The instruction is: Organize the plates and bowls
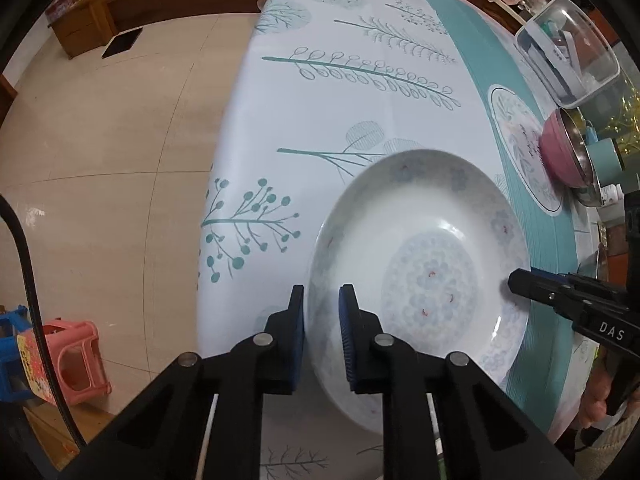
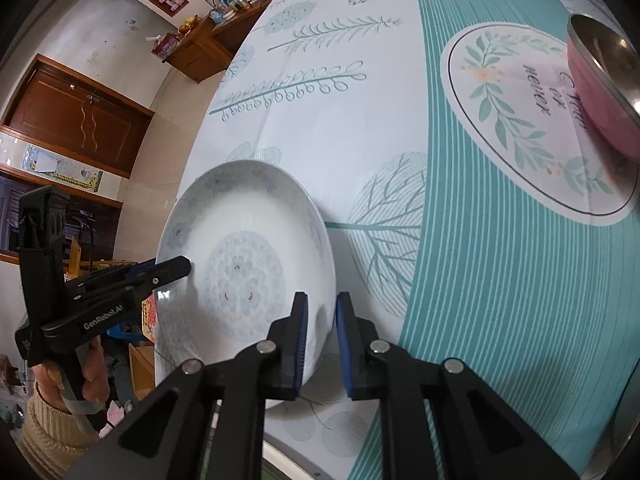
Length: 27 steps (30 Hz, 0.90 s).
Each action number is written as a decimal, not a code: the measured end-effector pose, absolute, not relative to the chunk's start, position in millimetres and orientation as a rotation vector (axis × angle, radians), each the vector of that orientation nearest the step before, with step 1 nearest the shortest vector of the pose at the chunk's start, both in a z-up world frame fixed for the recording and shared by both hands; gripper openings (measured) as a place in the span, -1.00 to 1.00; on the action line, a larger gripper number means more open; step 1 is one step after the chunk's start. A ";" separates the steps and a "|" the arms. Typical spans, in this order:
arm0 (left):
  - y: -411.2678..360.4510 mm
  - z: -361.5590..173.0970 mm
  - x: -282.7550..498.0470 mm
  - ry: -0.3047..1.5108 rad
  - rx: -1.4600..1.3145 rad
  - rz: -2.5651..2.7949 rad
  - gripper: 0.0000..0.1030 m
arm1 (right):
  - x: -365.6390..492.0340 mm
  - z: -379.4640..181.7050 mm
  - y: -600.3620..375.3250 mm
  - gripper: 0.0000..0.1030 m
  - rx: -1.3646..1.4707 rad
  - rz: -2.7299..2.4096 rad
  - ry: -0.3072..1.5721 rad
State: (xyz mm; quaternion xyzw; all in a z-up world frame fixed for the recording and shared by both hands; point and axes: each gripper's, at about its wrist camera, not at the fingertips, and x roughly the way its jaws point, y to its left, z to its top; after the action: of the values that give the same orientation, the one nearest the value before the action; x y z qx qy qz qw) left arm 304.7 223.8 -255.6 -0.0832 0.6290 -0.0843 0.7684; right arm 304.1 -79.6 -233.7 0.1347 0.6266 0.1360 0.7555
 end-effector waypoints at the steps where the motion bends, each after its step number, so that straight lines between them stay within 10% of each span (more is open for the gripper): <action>1: 223.2 -255.7 304.3 1.366 -0.177 -0.185 -0.72 | 304.2 -235.7 -79.7 -0.77 0.300 0.297 1.373; 27: 234.3 -251.6 284.6 1.390 -0.272 -0.358 -0.82 | 293.3 -245.8 -94.4 -0.90 0.393 0.328 1.425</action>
State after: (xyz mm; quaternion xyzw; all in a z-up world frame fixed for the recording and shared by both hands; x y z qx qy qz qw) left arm 284.6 234.3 -251.6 -0.1241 0.6348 -0.1637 0.7449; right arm 293.3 -94.4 -245.8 0.1782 0.6463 0.1489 0.7269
